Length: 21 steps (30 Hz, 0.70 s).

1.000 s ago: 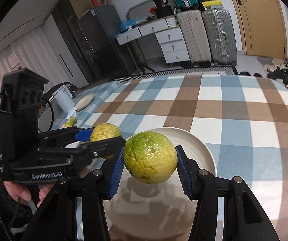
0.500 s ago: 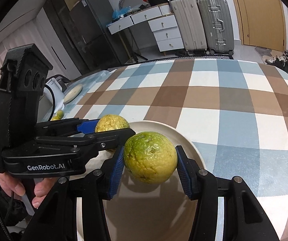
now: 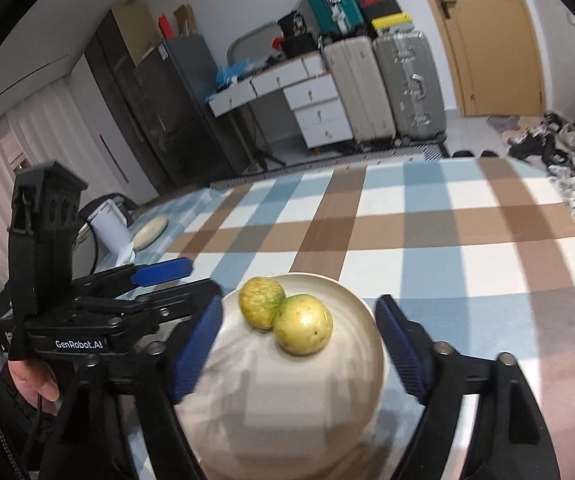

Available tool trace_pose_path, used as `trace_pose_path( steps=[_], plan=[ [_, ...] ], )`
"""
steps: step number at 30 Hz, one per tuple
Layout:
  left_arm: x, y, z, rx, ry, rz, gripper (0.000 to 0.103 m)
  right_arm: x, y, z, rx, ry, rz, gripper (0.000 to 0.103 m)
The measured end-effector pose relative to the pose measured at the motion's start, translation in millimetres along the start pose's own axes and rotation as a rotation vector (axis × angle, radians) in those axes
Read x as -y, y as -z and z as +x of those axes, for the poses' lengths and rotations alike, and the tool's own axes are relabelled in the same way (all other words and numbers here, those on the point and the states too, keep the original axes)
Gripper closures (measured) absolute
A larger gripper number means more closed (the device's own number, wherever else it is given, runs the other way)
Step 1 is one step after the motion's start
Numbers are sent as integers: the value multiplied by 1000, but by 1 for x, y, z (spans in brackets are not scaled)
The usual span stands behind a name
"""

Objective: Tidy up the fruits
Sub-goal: 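Carry both fruits onto the cream plate and open both grippers, then withdraw both tools from the plate back toward the fruit cluster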

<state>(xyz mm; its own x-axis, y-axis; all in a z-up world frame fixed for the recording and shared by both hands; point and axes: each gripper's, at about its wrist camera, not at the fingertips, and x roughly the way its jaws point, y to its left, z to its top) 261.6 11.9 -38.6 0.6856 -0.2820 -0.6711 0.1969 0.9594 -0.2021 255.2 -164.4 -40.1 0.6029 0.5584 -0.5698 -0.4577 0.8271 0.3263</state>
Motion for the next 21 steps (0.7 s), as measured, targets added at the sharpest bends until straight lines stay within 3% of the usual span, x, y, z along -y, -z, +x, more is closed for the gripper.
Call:
trace_pose_path(
  steps=[5,9,11,21],
  plan=[
    [13,24,-59,98,-81,29,1,-20,14,-44,50,10,-31,9],
    [20,46,-99,129,-112,21,1,-36,28,-73,72,15,-22,8],
    [23,60,-119,151,-139,14,1,-45,36,-86,87,24,-30,1],
    [41,118,-195,225,-174,31,1,-99,84,-141,140,47,-122,0]
  ],
)
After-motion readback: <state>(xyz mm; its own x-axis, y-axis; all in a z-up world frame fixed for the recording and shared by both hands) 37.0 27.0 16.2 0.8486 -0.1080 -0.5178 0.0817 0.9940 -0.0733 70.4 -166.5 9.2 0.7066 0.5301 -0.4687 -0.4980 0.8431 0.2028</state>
